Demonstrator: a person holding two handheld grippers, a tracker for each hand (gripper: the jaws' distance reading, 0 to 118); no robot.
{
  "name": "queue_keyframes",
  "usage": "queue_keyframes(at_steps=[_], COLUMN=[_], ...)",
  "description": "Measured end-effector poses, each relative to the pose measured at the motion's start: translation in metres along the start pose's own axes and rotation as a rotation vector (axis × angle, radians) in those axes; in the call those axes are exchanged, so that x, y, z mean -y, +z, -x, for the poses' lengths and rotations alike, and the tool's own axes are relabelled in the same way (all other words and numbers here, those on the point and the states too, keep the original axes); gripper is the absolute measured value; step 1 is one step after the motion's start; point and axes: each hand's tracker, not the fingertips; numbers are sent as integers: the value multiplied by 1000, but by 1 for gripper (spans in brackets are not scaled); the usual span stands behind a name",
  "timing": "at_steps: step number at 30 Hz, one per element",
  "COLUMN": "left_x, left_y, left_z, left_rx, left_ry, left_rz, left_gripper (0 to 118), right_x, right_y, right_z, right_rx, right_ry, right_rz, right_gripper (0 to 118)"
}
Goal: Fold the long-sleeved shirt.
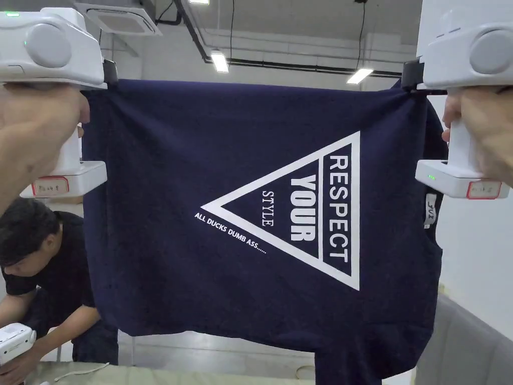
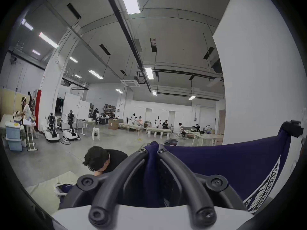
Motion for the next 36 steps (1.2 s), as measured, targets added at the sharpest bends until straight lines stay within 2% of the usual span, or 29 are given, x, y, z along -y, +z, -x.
queue_keyframes(at_steps=[2, 6, 12, 17, 24, 28, 30, 34, 36], left_x=[4, 27, 94, 160, 257, 315, 343, 396, 417], left_y=[-11, -19, -18, 2, 67, 128, 166, 250, 297], left_z=[5, 7, 14, 24, 43, 59, 68, 82, 84], left_rx=[18, 11, 25, 48, 89, 93, 105, 148, 159], left_ry=[19, -33, -86, -100, -112, -45, -39, 0, -33], left_rz=[3, 20, 126, 224, 378, 456, 486, 606, 627], left_gripper=[10, 10, 10, 10, 10, 10, 10, 10, 10], right_x=[5, 29, 111, 182, 263, 314, 343, 387, 406], right_y=[-18, -32, -37, -15, 63, 129, 161, 251, 288], right_z=[-1, -3, -3, -7, -14, -16, -24, -32, -36], right_rx=[4, -8, -25, -44, -87, -117, -125, -140, -180], right_ry=[-9, -47, -73, -55, -50, -53, -84, -33, -2], right_rz=[-12, -10, 128, 256, 375, 474, 508, 608, 654], right_gripper=[4, 4, 4, 4, 4, 4, 4, 4, 4])
